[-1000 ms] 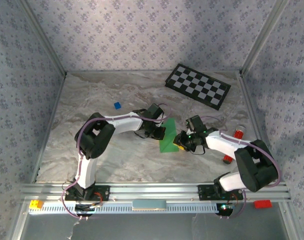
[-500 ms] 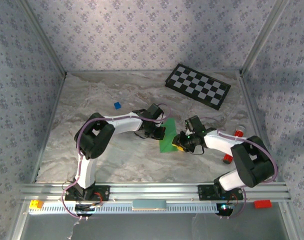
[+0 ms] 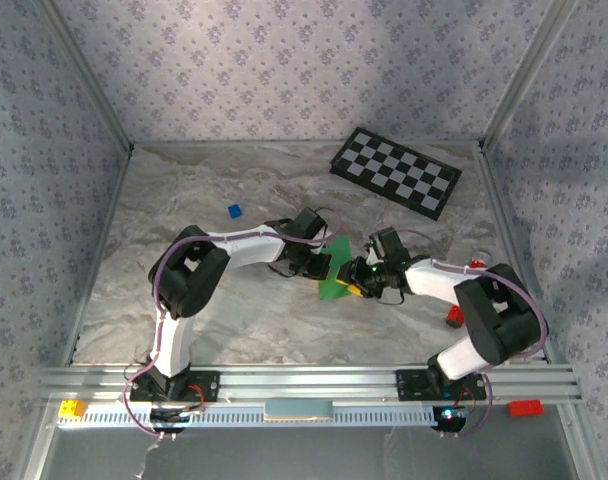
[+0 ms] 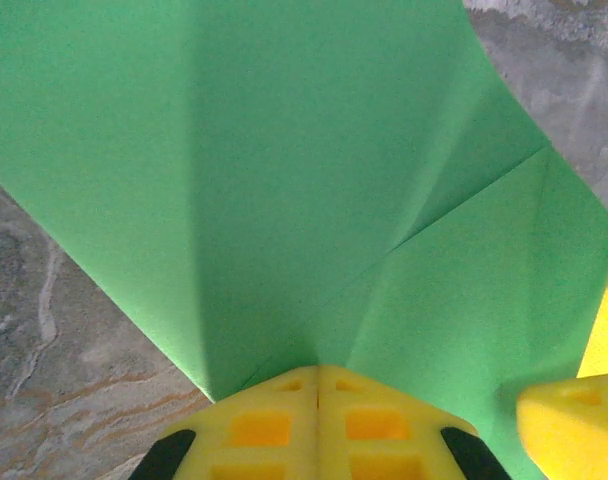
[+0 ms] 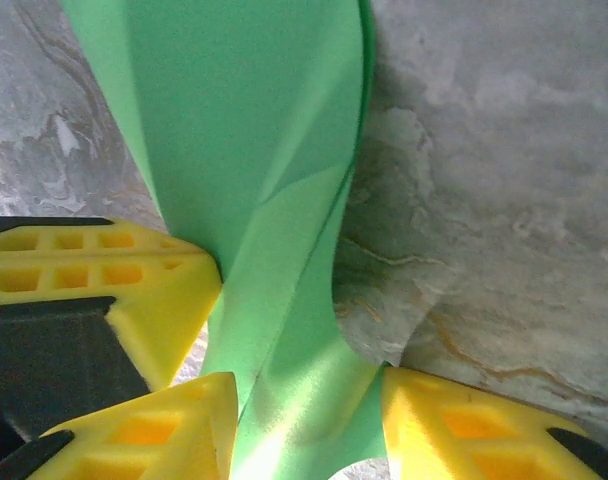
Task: Fold a paper plane with a square sheet of paper (pick it up from the middle)
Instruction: Turn over the paper at the center of the table.
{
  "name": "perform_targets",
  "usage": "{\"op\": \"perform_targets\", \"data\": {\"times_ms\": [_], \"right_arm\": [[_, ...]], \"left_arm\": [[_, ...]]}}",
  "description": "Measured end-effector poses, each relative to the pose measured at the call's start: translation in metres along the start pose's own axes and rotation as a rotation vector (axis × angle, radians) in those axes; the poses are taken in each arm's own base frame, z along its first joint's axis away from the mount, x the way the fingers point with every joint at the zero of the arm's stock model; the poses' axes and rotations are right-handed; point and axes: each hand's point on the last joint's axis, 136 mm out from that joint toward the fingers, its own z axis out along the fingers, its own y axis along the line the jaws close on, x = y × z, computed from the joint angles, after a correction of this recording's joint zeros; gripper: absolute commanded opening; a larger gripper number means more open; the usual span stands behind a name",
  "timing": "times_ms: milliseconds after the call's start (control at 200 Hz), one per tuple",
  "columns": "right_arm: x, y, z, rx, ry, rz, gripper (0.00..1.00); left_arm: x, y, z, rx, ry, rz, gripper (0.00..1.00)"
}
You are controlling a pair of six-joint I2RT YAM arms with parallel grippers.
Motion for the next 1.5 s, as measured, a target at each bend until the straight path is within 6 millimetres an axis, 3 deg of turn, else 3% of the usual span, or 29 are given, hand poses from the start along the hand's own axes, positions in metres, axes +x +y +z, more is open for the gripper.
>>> {"op": "perform_targets", "data": {"times_ms": [540,1499], "right_arm": [[-0.021,0.002,-0.003,-0.064,-0.030,-0.012,0.39],[-0.038,0.003,0.001,-0.117,-0.067,-0.020,0.28]], "left_arm": [[0.000,0.000,0.000,0.000,0.000,0.000,0.00],[0.000,0.000,0.000,0.006,-0.002,-0.018,0.00]]}}
